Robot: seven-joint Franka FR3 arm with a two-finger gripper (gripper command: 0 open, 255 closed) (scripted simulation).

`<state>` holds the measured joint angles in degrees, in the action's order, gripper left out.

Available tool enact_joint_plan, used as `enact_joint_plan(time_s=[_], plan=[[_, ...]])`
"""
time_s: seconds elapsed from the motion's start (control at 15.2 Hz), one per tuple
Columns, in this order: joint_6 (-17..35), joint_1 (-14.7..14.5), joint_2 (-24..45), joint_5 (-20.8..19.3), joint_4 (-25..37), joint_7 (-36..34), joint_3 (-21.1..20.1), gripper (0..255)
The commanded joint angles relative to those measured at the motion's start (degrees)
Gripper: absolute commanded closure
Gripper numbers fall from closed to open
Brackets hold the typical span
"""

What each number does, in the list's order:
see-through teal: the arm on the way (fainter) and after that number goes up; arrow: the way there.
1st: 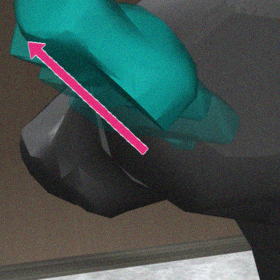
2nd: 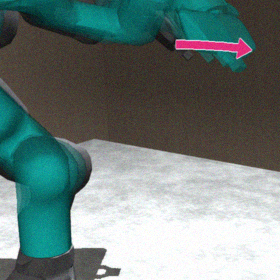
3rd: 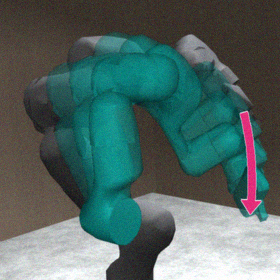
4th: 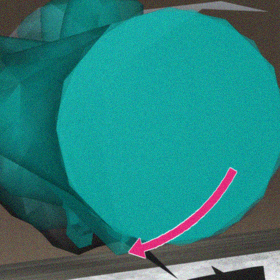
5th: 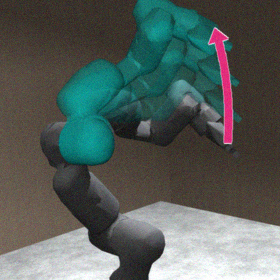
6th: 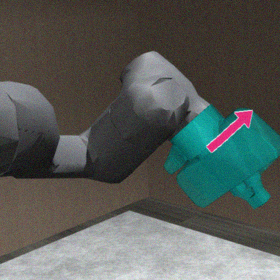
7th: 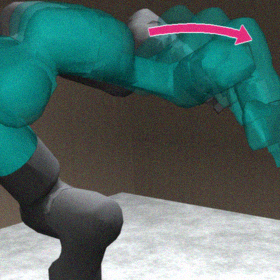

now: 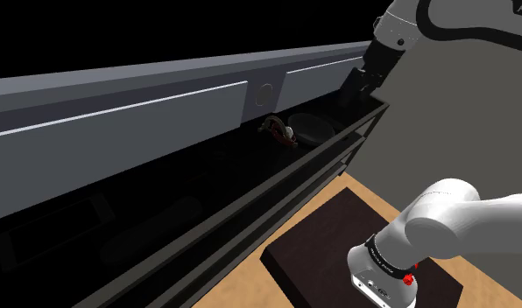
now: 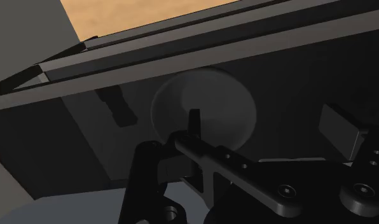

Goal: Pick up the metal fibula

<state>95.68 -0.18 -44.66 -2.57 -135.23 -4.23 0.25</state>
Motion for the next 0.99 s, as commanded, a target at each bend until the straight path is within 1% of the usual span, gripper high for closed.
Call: enact_joint_plan(time_s=[0.0, 0.46, 0.92], plan=[[0.0, 0.0, 0.0, 0.0, 0.0, 0.0, 0.0, 0], [3.8, -4.0, 2.4, 5.4, -0.2, -6.9, -7.6, 0], [8.1, -7.3, 7.2, 9.5, 2.2, -13.6, -15.3, 0]])
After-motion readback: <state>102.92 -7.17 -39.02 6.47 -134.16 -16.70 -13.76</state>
